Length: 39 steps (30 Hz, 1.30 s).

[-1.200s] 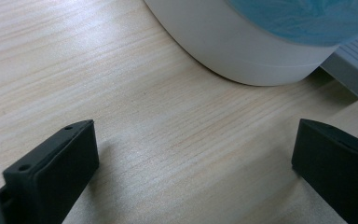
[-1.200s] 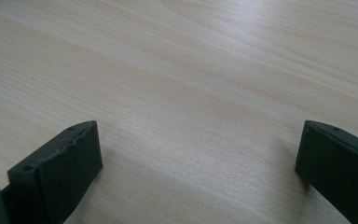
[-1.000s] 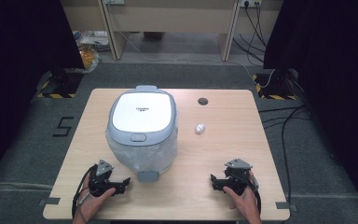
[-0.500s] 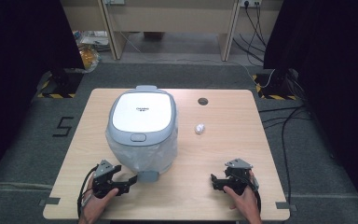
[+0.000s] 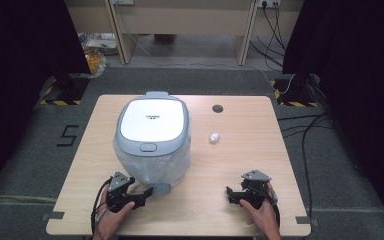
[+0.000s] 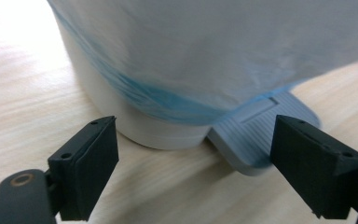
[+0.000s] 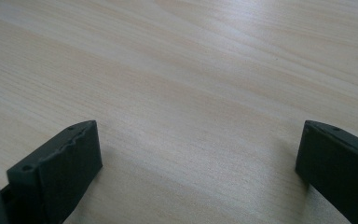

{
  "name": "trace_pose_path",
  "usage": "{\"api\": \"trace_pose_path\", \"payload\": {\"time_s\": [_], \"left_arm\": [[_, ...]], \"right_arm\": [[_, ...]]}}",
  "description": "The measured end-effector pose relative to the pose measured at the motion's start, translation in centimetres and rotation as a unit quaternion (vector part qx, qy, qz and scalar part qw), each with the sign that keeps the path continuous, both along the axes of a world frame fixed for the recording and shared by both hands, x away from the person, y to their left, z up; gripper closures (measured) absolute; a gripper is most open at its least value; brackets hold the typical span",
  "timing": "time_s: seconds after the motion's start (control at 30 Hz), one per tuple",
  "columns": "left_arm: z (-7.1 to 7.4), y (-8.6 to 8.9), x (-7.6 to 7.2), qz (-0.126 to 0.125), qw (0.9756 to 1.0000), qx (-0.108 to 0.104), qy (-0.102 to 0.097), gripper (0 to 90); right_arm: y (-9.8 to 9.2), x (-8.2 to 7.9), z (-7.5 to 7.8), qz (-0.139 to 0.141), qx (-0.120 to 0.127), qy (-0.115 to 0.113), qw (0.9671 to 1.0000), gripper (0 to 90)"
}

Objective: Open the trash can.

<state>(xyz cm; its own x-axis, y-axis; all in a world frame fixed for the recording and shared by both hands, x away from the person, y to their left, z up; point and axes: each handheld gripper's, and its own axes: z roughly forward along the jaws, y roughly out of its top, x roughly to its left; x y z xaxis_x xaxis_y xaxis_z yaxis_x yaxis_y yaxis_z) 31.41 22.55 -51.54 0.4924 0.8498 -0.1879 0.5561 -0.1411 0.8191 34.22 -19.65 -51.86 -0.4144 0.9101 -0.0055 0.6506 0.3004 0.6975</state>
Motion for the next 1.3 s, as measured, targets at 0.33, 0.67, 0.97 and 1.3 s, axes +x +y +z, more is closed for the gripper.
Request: {"api": "trace_pose_path", "payload": {"time_s": [0.33, 0.67, 0.97, 1.3], "left_arm": [[-0.4, -0.4, 0.6, 0.029, 0.9991, 0.021, 0.021, 0.0], [-0.7, -0.7, 0.4, 0.040, 0.9986, 0.029, 0.020, 0.0], [-0.7, -1.1, 0.7, 0.036, 0.9978, 0.051, 0.023, 0.0], [-0.7, -1.4, 1.3, 0.038, 0.9966, 0.070, 0.020, 0.0]], "right_arm": [[0.0, 0.0, 0.0, 0.001, -0.001, 0.000, 1.0000, 0.1], [0.0, -0.1, 0.0, 0.000, 0.001, -0.001, 1.0000, 0.1], [0.0, -0.1, 0.0, 0.001, 0.000, -0.001, 1.0000, 0.1], [0.0, -0.1, 0.0, 0.000, 0.000, -0.001, 1.0000, 0.1]]}}
